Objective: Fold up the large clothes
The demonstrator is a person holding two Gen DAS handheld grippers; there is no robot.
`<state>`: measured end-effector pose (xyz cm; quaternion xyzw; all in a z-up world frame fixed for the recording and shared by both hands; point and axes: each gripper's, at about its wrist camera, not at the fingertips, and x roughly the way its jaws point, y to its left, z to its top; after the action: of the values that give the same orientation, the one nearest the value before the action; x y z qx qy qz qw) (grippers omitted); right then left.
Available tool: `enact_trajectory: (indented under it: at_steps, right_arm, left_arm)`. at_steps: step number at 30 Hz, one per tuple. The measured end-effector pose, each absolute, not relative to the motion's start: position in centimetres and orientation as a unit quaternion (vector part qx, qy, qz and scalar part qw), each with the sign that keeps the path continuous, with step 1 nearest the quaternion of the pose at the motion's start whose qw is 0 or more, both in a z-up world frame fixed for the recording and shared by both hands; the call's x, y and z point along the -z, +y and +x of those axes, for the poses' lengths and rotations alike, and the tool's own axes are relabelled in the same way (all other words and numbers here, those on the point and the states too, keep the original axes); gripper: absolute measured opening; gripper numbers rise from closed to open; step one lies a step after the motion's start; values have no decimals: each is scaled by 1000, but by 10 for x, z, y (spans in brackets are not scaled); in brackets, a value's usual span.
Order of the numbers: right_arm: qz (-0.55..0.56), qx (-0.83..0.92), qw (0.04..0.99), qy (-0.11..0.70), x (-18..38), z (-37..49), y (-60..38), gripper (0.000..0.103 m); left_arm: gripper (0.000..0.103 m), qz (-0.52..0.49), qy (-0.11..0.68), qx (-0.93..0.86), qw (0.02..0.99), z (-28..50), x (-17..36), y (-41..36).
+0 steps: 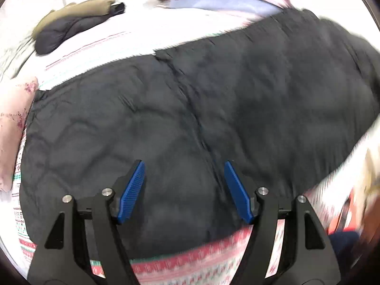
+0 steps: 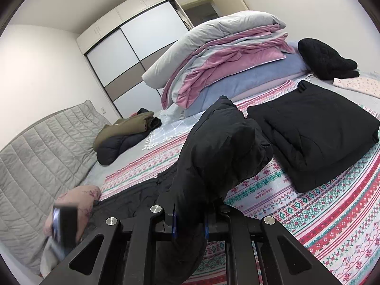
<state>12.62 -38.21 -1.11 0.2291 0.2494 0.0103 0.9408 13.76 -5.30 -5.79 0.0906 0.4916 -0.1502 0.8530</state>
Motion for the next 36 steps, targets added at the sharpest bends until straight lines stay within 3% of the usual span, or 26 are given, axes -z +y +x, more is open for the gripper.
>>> enact_trajectory:
  at_steps: [5, 10, 16, 25, 30, 34, 36]
  right_arm:
    - [220, -14, 943, 248, 9, 126, -373, 15]
    - [189, 1, 952, 241, 5, 124, -356, 15]
    - [125, 6, 968, 217, -8, 118, -325, 15]
    - [-80, -72, 984, 140, -13, 109, -169, 15]
    - [-205, -150, 955, 151, 31, 109, -49, 15]
    - [-381, -197, 879, 207, 128, 105, 41, 19]
    - [-435, -191, 860, 186, 150, 92, 55, 22]
  left_arm:
    - [70, 156, 504, 145, 837, 123, 101, -71]
    - [70, 63, 512, 187, 836, 127, 75, -34]
    - [70, -56, 444, 121, 886, 133, 19, 87]
    - [70, -212, 400, 4, 892, 119, 36, 254]
    - [70, -280, 386, -9, 879, 113, 49, 299]
    - [70, -275, 398, -20, 875, 114, 59, 301]
    - [70, -278, 405, -14, 871, 116, 63, 307]
